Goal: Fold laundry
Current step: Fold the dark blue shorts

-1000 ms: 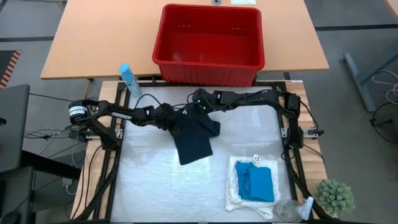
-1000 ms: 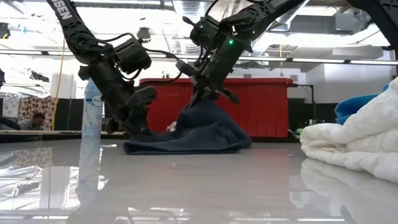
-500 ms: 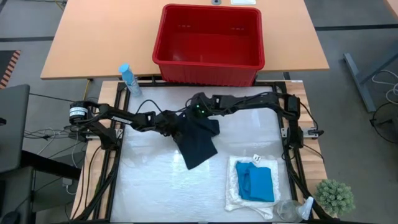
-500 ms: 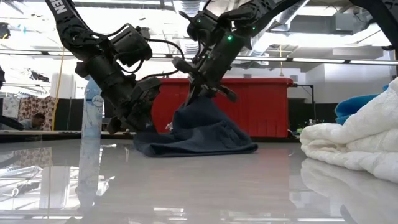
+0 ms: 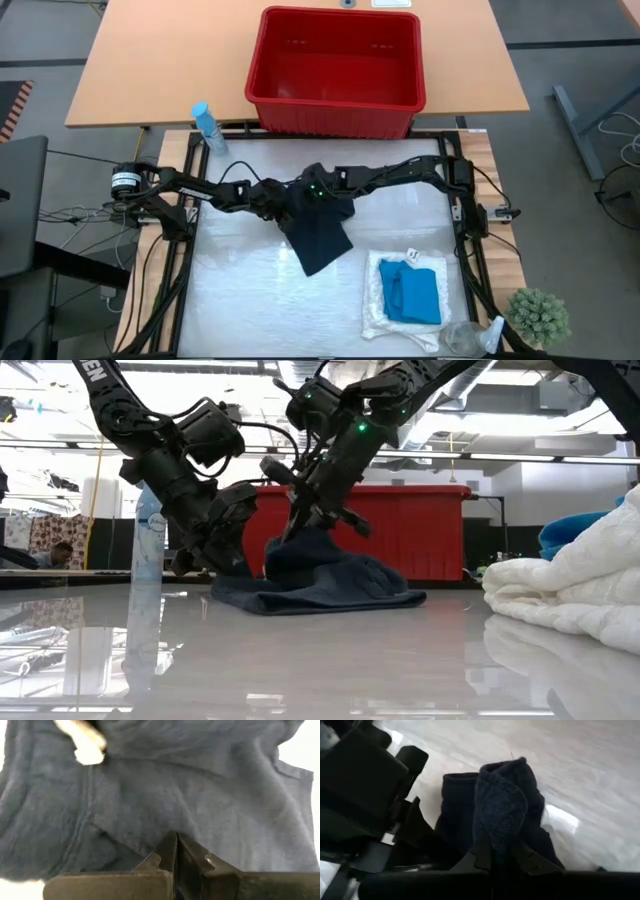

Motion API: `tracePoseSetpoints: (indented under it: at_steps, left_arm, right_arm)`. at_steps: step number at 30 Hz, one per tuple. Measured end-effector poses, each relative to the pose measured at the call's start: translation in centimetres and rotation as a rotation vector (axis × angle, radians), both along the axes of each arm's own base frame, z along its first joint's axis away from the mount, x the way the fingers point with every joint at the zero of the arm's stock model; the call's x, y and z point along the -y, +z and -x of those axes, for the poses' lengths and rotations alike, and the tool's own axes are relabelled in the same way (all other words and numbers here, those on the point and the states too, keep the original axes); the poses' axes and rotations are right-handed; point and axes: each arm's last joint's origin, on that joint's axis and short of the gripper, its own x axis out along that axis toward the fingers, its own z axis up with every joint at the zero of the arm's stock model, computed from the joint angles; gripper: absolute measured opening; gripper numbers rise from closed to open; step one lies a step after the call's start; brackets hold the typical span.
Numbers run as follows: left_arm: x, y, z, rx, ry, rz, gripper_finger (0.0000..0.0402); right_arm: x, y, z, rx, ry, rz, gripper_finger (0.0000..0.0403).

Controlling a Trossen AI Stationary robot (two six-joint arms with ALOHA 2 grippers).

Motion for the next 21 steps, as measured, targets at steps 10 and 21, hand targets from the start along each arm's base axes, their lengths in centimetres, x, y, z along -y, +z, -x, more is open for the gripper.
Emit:
tracePoseSetpoints:
  at_steps: [10, 21]
  left_arm:
    - [0.0, 0.8, 0.9, -0.048, -0.089, -0.068, 0.0000]
    - [-1.2, 3.5, 2.6, -0.050, -0.236, -0.129, 0.0000]
  right_arm:
    - [-0.7, 0.0, -0.4, -0.001, 0.399, 0.083, 0.0101]
    - [-1.3, 0.4, -0.6, 0.049, 0.659, 0.128, 0.0205]
